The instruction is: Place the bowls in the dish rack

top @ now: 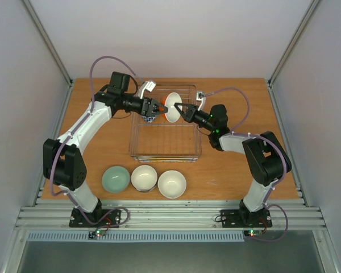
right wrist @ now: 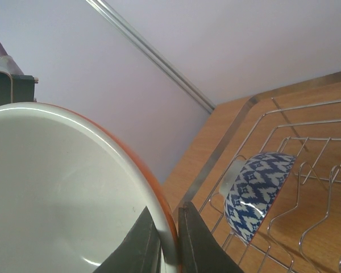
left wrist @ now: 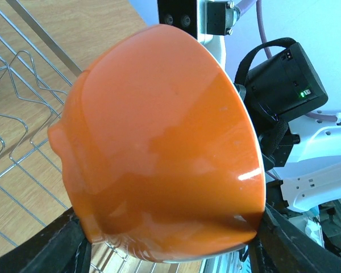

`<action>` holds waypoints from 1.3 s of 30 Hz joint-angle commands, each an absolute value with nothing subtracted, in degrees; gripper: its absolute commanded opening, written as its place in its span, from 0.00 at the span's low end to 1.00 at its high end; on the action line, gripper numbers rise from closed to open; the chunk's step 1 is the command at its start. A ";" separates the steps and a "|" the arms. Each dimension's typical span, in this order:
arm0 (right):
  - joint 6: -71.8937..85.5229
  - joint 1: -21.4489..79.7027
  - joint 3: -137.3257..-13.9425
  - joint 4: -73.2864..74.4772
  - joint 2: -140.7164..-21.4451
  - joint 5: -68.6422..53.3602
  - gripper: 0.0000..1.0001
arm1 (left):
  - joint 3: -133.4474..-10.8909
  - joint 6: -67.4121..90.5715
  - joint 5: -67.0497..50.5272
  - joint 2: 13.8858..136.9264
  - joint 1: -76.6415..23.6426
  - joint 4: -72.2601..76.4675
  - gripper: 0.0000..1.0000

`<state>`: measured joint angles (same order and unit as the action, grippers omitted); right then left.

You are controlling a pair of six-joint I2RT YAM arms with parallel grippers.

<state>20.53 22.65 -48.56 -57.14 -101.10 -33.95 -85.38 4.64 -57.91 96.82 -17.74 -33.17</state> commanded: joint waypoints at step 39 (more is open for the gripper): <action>5.15 22.94 -35.02 -27.59 -68.80 -12.91 0.84 | -89.68 0.93 -15.45 97.14 -25.99 -34.54 0.00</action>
